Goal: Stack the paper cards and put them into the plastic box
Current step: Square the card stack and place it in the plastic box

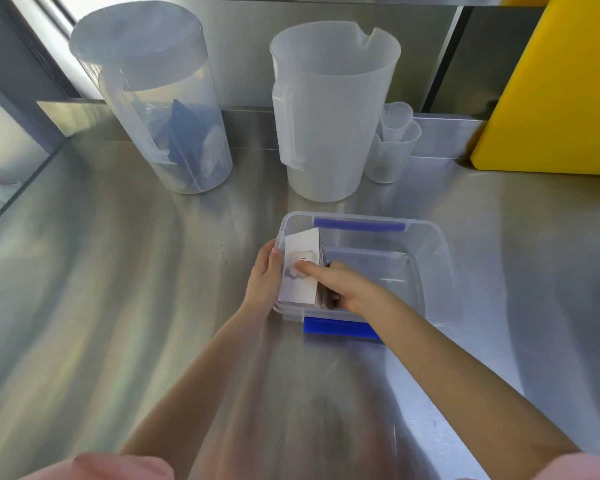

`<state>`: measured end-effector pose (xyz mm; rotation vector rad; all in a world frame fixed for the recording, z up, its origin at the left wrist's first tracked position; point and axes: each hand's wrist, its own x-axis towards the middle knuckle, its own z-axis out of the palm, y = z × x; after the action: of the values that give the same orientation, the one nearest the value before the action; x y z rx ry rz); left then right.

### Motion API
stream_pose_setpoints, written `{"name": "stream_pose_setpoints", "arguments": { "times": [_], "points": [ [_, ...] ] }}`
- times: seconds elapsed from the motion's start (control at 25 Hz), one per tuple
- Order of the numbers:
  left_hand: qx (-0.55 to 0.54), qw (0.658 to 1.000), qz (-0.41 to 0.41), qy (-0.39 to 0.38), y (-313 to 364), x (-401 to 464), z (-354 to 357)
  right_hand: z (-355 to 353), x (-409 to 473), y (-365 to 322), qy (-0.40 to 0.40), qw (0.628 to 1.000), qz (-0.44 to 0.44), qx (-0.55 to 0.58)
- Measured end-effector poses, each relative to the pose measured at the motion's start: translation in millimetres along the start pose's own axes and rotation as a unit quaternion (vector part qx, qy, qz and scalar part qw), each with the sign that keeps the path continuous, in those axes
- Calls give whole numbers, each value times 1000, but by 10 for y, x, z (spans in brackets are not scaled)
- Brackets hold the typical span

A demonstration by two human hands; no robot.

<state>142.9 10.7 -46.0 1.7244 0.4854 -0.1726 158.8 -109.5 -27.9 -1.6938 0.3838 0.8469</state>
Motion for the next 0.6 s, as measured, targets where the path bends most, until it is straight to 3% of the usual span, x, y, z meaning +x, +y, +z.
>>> {"name": "stream_pose_setpoints", "arguments": {
  "times": [0.4, 0.6],
  "points": [
    [14, 1000, 24, 9, -40, 19, 31, 122, 74, 0, -21, 997, -38, -60],
    [38, 999, 23, 0, -22, 8, 34, -10, 38, -33, -15, 1000, 1, 1]
  ]
}}
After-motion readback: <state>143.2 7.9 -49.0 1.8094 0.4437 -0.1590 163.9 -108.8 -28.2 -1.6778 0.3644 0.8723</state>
